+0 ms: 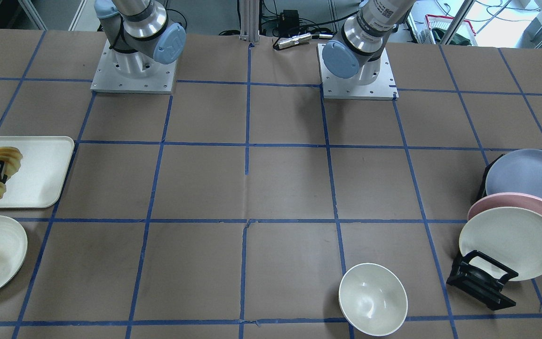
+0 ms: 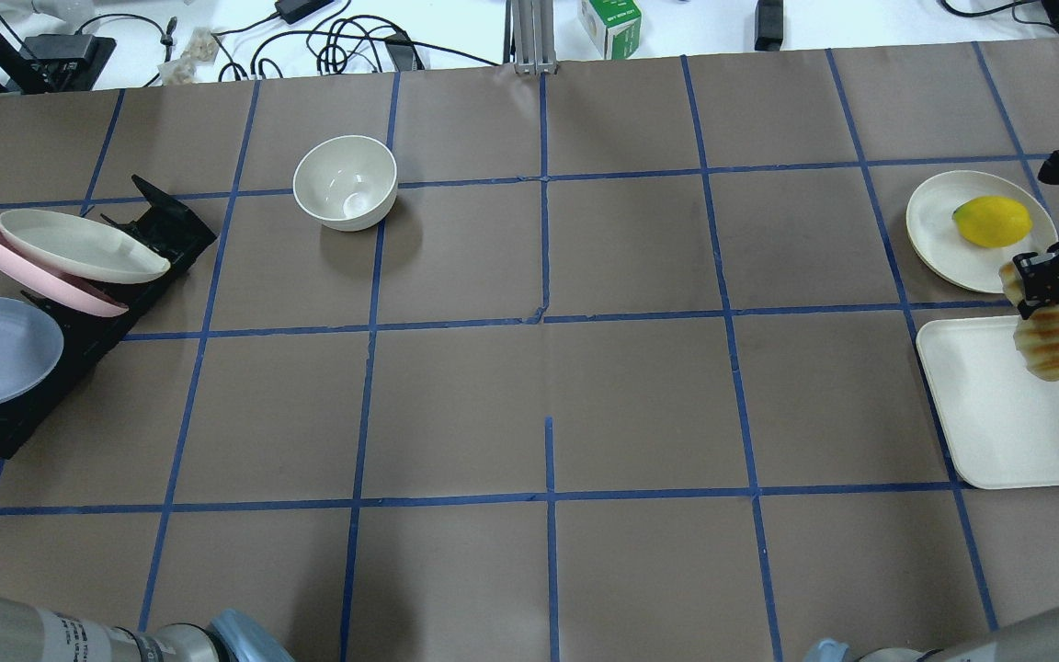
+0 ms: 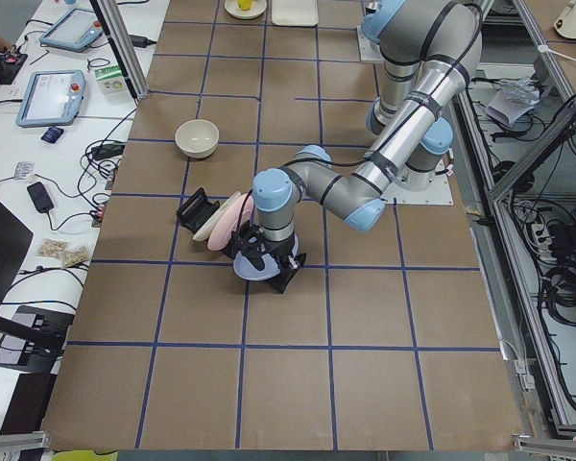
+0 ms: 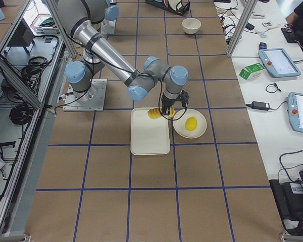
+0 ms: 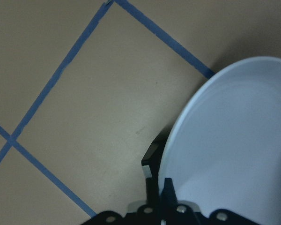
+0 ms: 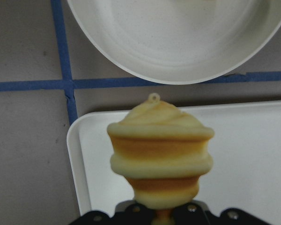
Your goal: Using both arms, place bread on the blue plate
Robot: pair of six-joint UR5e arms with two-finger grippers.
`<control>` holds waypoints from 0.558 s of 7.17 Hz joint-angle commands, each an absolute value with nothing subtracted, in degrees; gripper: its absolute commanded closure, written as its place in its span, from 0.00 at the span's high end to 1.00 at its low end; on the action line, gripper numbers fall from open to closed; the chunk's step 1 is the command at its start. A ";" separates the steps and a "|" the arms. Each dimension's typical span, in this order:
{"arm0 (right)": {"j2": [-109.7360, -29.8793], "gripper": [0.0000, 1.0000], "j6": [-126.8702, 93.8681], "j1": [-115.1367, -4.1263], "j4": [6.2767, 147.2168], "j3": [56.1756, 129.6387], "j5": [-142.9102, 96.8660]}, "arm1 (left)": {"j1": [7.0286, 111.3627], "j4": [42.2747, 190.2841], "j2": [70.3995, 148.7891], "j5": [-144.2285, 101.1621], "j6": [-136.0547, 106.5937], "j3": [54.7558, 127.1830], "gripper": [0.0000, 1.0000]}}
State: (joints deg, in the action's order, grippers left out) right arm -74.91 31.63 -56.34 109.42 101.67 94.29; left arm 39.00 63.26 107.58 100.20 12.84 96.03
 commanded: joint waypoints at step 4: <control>-82.08 0.00 20.60 -66.41 100.98 97.83 87.27 | 40.51 95.92 90.30 98.14 13.01 94.73 0.00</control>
State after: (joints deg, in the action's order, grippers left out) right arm -80.72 25.04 -62.21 101.12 98.15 87.79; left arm 39.43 88.49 94.77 102.52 13.45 93.43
